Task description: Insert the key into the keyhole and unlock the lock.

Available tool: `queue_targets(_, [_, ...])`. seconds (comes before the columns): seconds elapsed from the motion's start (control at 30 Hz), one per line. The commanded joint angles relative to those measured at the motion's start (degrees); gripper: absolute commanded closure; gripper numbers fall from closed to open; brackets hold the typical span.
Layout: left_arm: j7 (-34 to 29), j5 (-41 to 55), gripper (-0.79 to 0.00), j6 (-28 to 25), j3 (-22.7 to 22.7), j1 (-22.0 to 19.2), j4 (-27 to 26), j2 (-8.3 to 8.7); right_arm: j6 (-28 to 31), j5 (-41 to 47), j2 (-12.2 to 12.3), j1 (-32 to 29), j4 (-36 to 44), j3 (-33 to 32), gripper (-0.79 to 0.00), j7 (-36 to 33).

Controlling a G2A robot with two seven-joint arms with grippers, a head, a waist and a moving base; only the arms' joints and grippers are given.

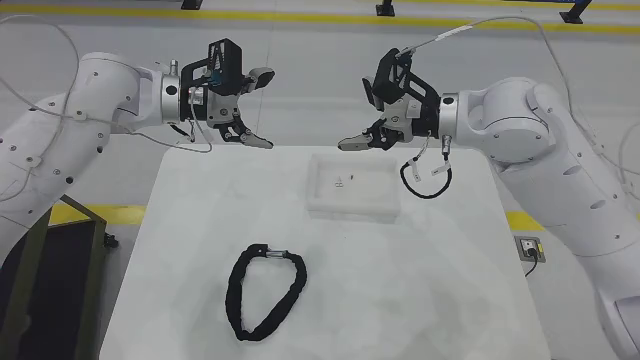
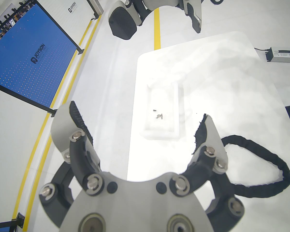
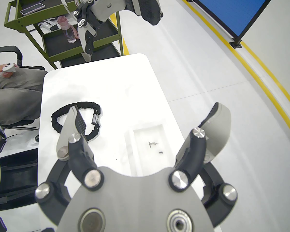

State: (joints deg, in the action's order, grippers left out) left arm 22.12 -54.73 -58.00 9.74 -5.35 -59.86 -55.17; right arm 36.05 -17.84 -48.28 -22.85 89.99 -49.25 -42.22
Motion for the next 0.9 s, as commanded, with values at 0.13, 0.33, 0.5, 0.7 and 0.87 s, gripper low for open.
queue_targets(0.13, [0.0, 0.0, -0.784, 0.0, 0.0, 0.0, 0.0, 0.0, 0.0, 0.0, 0.0, 0.0, 0.0, 0.0, -0.784, 0.0])
queue_targets(0.33, [0.0, 0.0, -0.784, 0.0, 0.0, 0.0, 0.0, 0.0, 0.0, 0.0, 0.0, 0.0, 0.0, 0.0, -0.784, 0.0])
queue_targets(0.5, [0.0, 0.0, -0.784, 0.0, 0.0, 0.0, 0.0, 0.0, 0.0, 0.0, 0.0, 0.0, 0.0, 0.0, -0.785, 0.0])
queue_targets(0.7, [0.0, 0.0, -0.785, 0.0, 0.0, 0.0, 0.0, 0.0, -3.7, -3.8, -0.4, -1.9, -0.6, 1.1, -0.785, 0.3])
queue_targets(0.87, [0.0, 0.0, -0.785, 0.0, 0.0, 0.0, 0.0, 0.0, -6.9, -5.7, -1.7, -1.9, -3.5, 4.3, -0.785, -0.1])
